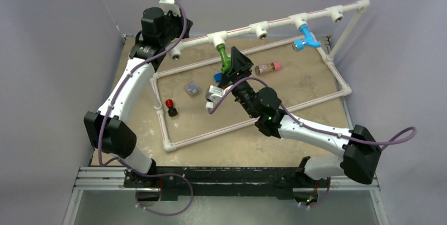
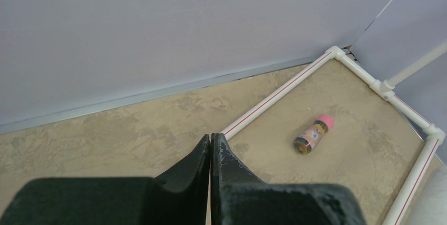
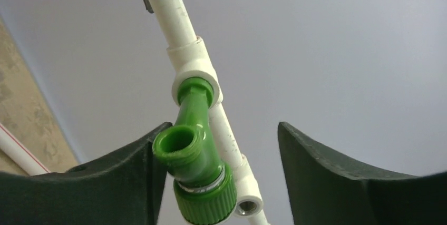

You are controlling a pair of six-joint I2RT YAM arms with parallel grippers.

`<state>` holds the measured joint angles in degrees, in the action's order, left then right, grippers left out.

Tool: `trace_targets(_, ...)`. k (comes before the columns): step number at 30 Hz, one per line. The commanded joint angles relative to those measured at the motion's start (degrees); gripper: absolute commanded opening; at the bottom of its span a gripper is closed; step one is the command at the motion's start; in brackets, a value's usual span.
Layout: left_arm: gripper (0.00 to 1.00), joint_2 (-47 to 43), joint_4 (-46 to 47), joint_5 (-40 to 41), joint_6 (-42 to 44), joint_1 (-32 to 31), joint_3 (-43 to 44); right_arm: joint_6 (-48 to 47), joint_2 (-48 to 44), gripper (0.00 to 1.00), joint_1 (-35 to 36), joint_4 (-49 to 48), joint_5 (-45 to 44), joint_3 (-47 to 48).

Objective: Install the water faucets

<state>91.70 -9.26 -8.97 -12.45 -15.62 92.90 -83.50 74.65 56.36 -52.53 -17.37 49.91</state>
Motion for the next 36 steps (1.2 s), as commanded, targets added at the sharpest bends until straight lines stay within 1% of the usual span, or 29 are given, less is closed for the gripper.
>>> trace_targets(1, 0.0, 4.5, -10.9, -0.7, 0.6, -0.5, -5.4, 0.6, 1.3, 0.68, 0.3, -1.6, -2.3, 4.6)
trace_targets(3, 0.0, 4.6, -10.8, -0.6, 0.6, -0.5, -5.4, 1.4, 1.7, 0.56, 0.2, -1.3, -2.5, 5.0)
trace_targets(4, 0.0, 4.7, -10.9, -0.7, 0.6, -0.4, -5.4, 2.0, 1.7, 0.49, 0.2, -1.2, -2.5, 5.2)
trace_targets(6, 0.0, 4.9, -10.9, -0.8, 0.6, -0.5, -5.2, 3.2, 1.9, 0.38, 0.3, -1.1, -2.7, 5.1)
trace_targets(8, 0.0, 4.9, -10.9, -0.8, 0.6, -0.5, -5.1, 4.6, 2.0, 0.26, 0.2, -1.1, -3.6, 5.0)
trace_targets(11, 0.0, 5.0, -10.9, -0.8, 0.6, -0.5, -5.2, 8.9, 2.4, 0.0, 0.3, -1.2, -4.6, 4.9)
trace_targets(13, 0.0, 5.0, -10.9, -0.9, 0.6, -0.5, -5.2, 13.7, 2.4, 0.0, 0.3, -1.4, -5.2, 4.9)
trace_targets(16, 0.0, 5.1, -10.9, -0.9, 0.6, -0.5, -4.9, 24.6, 2.4, 0.0, 0.7, -2.4, -6.1, 4.9)
trace_targets(18, 0.0, 5.0, -11.0, -0.9, 0.6, -0.5, -4.7, 34.9, 2.4, 0.0, 0.8, -2.3, -6.6, 5.3)
trace_targets(21, 0.0, 5.2, -11.3, -1.0, 0.6, -0.5, -4.4, 52.7, 2.2, 0.0, 0.8, -2.3, -6.9, 5.8)
trace_targets(24, 0.0, 5.1, -11.3, -1.0, 0.6, -0.5, -4.5, 70.0, 1.3, 0.0, 0.8, -5.3, -7.7, 4.7)
trace_targets(31, 0.0, 4.8, -11.4, -1.4, 0.4, -0.5, -4.7, 107.3, 0.9, 0.0, 0.8, -8.3, -11.4, 2.1)
trace_targets(33, 0.0, 4.7, -11.4, -1.7, 0.2, -0.5, -4.7, 119.3, 1.3, 0.0, 0.8, -8.7, -12.7, 1.0)
trace_targets(36, 0.0, 4.4, -11.4, -2.0, 0.0, -0.5, -4.8, 132.2, 2.2, 0.0, 0.9, -11.4, -14.3, -1.3)
